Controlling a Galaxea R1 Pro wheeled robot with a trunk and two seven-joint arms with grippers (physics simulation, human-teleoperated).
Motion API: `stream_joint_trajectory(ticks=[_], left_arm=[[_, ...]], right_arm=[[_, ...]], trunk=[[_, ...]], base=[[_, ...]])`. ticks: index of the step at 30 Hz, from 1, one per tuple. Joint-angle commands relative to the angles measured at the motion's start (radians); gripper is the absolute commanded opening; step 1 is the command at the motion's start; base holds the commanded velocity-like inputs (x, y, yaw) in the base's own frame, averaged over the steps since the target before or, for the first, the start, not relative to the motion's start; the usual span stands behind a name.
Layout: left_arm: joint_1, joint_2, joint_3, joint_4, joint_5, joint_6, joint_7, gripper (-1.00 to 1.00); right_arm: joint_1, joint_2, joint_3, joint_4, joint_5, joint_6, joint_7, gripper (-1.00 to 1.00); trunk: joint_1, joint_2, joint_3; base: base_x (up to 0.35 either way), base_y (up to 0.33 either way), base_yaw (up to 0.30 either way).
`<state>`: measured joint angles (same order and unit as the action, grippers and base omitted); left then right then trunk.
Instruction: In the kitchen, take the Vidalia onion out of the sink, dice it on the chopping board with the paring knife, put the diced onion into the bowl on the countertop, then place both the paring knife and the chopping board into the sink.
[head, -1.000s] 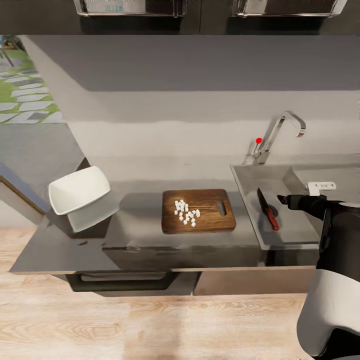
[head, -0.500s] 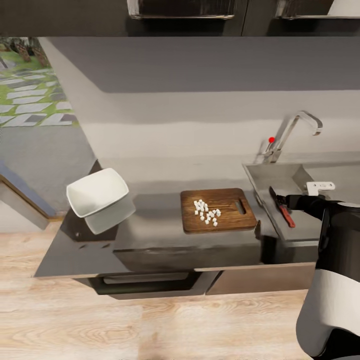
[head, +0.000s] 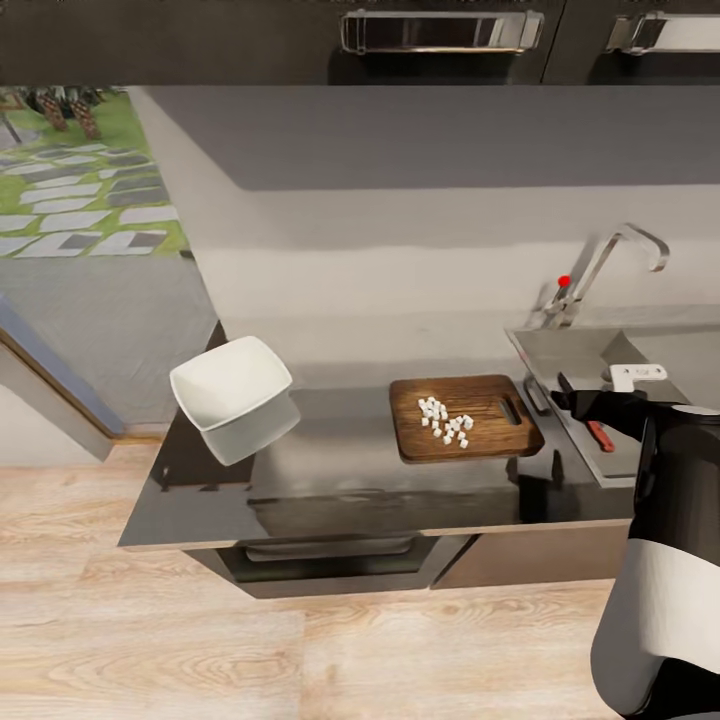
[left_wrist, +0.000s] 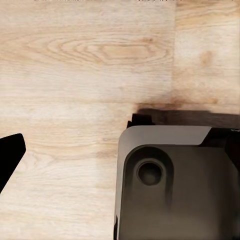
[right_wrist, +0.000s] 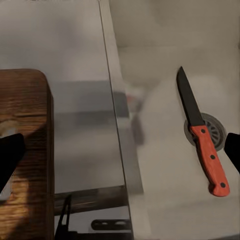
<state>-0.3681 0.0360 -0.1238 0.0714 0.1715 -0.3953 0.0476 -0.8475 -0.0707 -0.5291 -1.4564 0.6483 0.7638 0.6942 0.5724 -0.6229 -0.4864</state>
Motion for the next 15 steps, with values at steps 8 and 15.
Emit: stream_joint_trajectory(ticks=[8,15], left_arm=[[-0.002,-0.001,-0.008,0.004,0.008,-0.007,0.001,1.00],[-0.002,-0.001,-0.008,0.004,0.008,-0.007,0.001,1.00]], right_arm=[[0.001,0.012,0.003,0.000,0.008,0.002,0.011,1.00],[0.001,0.026,0.003,0.002,0.008,0.002,0.011,1.00]], trunk=[[0.000,-0.001,0.000],[0.000,-0.001,-0.003]], base=[[-0.001,0.005,0.000],[0.000,0.000,0.000]])
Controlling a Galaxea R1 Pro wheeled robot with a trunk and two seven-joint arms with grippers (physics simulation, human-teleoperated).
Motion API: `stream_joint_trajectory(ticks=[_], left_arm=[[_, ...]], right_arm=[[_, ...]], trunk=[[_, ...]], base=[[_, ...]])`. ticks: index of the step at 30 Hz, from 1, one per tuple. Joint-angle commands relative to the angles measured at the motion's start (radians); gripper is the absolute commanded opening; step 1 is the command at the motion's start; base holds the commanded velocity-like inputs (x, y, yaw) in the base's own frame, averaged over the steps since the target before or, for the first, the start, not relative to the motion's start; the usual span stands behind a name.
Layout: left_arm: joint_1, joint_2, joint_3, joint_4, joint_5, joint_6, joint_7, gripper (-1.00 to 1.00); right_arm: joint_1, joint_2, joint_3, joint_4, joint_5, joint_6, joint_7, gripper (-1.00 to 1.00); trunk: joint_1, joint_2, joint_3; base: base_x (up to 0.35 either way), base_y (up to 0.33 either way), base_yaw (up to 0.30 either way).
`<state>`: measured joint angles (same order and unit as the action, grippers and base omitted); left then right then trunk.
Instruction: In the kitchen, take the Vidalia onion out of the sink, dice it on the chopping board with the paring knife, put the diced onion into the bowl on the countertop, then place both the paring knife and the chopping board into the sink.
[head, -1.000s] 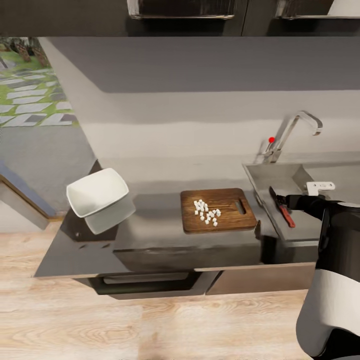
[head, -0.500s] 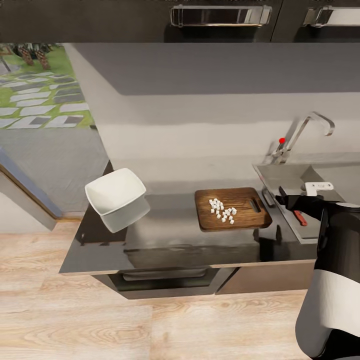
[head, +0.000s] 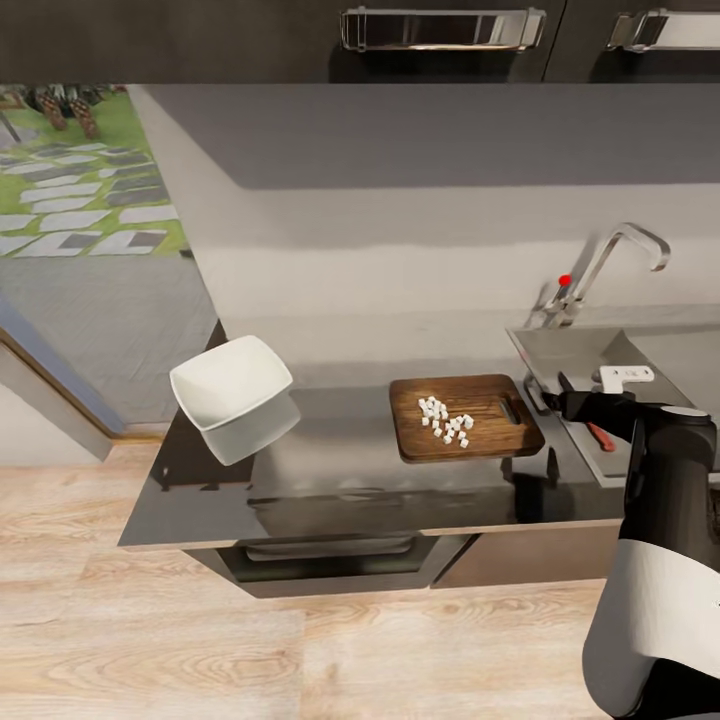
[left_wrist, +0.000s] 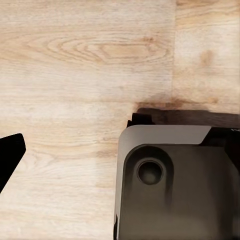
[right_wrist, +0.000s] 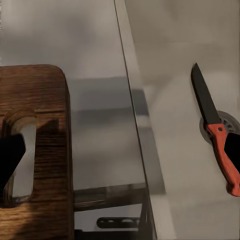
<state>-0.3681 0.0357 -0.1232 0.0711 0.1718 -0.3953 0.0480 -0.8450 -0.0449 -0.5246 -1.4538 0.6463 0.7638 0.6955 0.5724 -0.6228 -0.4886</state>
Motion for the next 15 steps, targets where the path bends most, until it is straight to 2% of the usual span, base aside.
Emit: stream_joint_trajectory(ticks=[1,10,15], left_arm=[[-0.002,0.000,-0.009,0.004,0.008,-0.007,0.001,1.00],[-0.002,-0.001,-0.009,0.004,0.008,-0.007,0.001,1.00],[-0.002,-0.015,-0.009,0.004,0.008,-0.006,0.005,1.00]], right_arm=[[-0.001,0.001,-0.001,-0.001,0.010,0.002,0.010,1.00],[0.000,0.007,-0.002,0.000,0.010,0.002,0.010,1.00],[0.000,0.007,-0.002,0.000,0.010,0.002,0.010,1.00]], trunk=[[0.000,-0.001,-0.002],[0.000,-0.001,-0.011],[0.000,-0.001,-0.012]], base=[[0.000,0.000,0.000],[0.000,0.000,0.000],[0.000,0.000,0.000]])
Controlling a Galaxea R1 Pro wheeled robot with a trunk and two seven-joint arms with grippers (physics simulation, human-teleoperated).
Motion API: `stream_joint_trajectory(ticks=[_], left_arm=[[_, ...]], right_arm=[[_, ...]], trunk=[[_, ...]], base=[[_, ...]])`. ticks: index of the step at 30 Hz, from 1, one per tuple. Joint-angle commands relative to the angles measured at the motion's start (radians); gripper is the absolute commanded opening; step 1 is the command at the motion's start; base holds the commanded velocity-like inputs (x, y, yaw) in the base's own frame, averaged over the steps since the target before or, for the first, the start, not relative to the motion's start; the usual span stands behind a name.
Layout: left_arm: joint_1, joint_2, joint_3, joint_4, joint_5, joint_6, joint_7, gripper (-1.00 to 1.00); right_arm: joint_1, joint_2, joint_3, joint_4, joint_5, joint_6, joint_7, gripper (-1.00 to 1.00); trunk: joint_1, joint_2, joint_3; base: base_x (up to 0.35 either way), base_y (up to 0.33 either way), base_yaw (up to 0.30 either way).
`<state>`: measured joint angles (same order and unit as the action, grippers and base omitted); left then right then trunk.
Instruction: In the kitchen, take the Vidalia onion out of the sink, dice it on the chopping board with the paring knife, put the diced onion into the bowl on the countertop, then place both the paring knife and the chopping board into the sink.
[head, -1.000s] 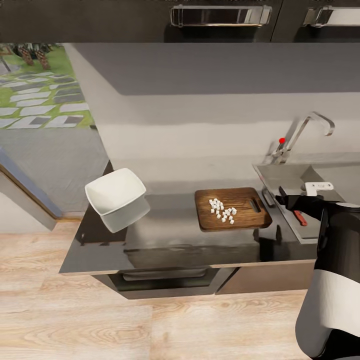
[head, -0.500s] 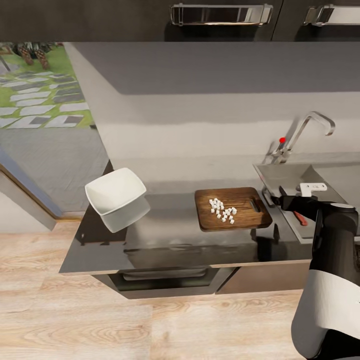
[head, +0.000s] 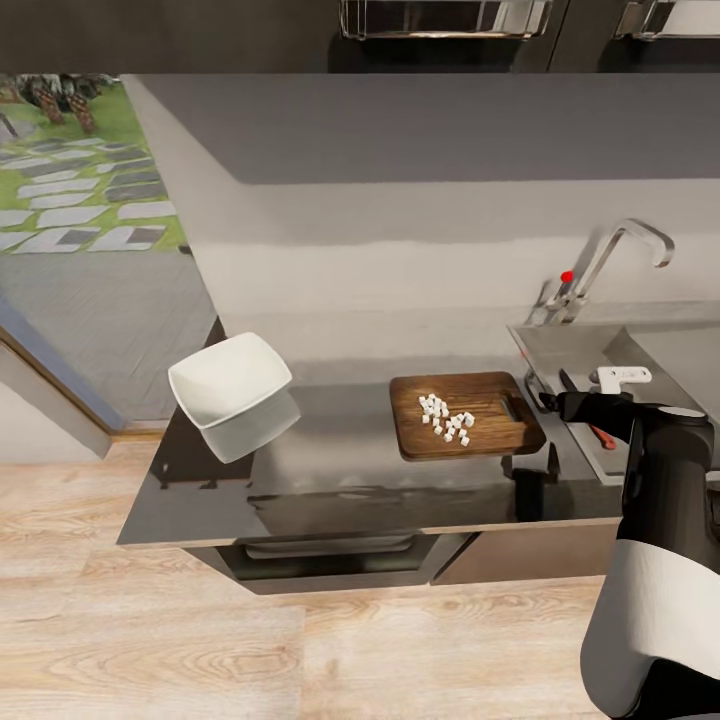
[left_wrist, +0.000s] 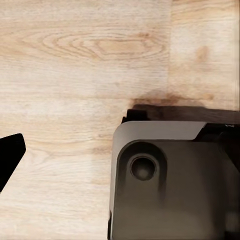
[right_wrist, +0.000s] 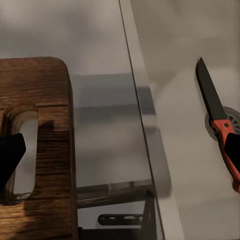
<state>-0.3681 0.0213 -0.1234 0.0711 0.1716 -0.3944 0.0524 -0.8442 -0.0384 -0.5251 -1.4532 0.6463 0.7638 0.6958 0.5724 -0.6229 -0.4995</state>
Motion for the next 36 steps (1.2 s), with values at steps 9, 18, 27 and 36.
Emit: stream_joint_trajectory(ticks=[9,18,27,36], left_arm=[[-0.002,-0.006,-0.009,0.003,0.008,-0.005,0.004,1.00],[-0.002,-0.006,-0.009,0.003,0.008,-0.004,0.004,1.00],[-0.002,-0.006,-0.009,0.003,0.008,-0.004,0.004,1.00],[-0.002,-0.006,-0.009,0.003,0.008,-0.004,0.004,1.00]], right_arm=[[-0.001,0.001,-0.001,-0.001,0.010,0.002,0.011,1.00],[-0.001,0.001,0.000,-0.001,0.010,0.002,0.011,1.00],[-0.001,0.000,0.001,-0.001,0.010,0.001,0.011,1.00],[-0.001,0.001,0.001,-0.001,0.010,0.000,0.011,1.00]], trunk=[[0.000,-0.001,-0.001],[0.023,-0.043,-0.020],[0.058,-0.106,-0.048],[0.092,-0.169,-0.076]], base=[[0.000,0.000,0.000],[0.000,0.000,0.000],[0.000,0.000,0.000],[0.000,0.000,0.000]])
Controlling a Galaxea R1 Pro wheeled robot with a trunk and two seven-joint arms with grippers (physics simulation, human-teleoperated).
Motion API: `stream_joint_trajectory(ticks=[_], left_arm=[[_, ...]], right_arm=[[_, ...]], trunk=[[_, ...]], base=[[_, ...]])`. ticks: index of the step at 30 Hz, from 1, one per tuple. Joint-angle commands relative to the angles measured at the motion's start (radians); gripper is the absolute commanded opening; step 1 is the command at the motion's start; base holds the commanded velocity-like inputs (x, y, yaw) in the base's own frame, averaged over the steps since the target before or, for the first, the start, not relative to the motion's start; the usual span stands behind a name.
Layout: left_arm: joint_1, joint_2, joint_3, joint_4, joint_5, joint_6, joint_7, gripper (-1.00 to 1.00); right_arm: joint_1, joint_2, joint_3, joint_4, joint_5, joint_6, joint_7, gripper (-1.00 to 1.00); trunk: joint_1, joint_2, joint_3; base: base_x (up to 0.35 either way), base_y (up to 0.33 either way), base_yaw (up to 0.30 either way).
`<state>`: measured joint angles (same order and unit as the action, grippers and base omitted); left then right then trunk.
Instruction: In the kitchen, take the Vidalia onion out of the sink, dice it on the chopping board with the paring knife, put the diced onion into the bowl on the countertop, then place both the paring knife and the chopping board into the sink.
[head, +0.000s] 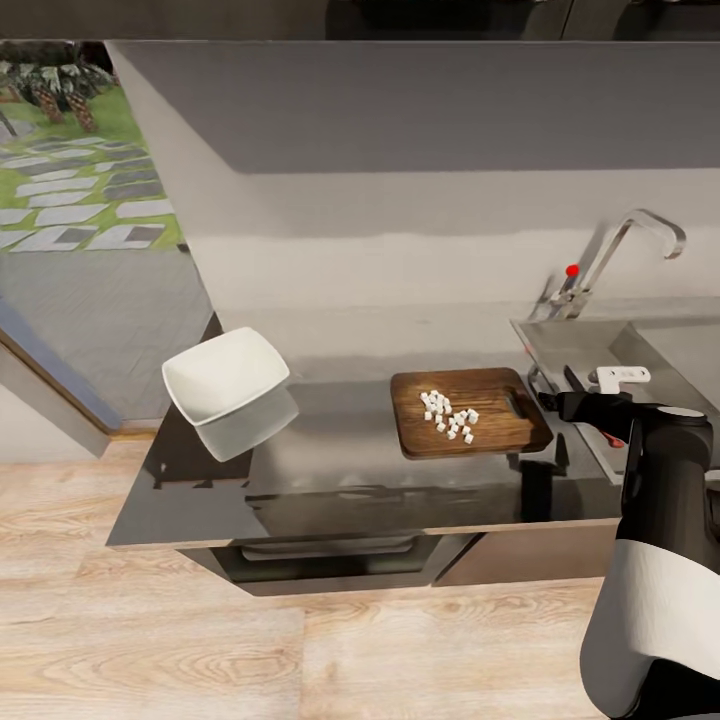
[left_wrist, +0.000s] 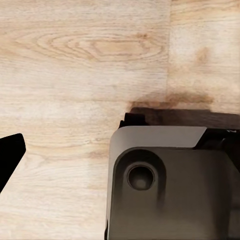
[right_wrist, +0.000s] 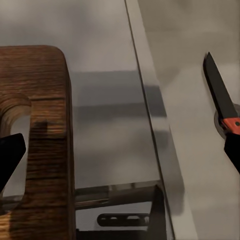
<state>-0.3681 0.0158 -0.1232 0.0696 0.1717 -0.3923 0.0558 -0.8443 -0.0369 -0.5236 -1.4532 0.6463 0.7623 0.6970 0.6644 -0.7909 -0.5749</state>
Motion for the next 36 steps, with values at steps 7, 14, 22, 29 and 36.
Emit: stream_joint_trajectory(ticks=[7,14,22,29,36], left_arm=[[-0.002,0.000,-0.009,0.004,0.008,-0.007,0.001,1.00],[-0.002,0.000,-0.009,0.004,0.008,-0.007,0.000,1.00],[-0.002,0.000,-0.009,0.004,0.008,-0.008,-0.001,1.00],[-0.002,0.000,-0.009,0.004,0.008,-0.008,-0.001,1.00],[-0.002,0.000,-0.009,0.004,0.008,-0.007,-0.001,1.00]], right_arm=[[-0.001,0.000,0.004,0.000,0.010,0.002,0.010,1.00],[0.000,0.001,0.038,0.001,0.010,0.000,0.010,1.00],[0.001,0.013,0.041,0.001,0.010,0.000,0.010,1.00],[0.000,0.013,0.040,0.001,0.010,0.000,0.010,1.00],[0.000,0.013,0.040,0.001,0.010,0.000,0.010,1.00]], trunk=[[0.027,-0.050,-0.023],[0.035,-0.064,-0.029],[0.035,-0.064,-0.029],[0.035,-0.064,-0.029],[0.046,-0.085,-0.039]], base=[[0.000,0.000,0.000],[0.000,0.000,0.000],[0.000,0.000,0.000],[0.000,0.000,0.000],[0.000,0.000,0.000]])
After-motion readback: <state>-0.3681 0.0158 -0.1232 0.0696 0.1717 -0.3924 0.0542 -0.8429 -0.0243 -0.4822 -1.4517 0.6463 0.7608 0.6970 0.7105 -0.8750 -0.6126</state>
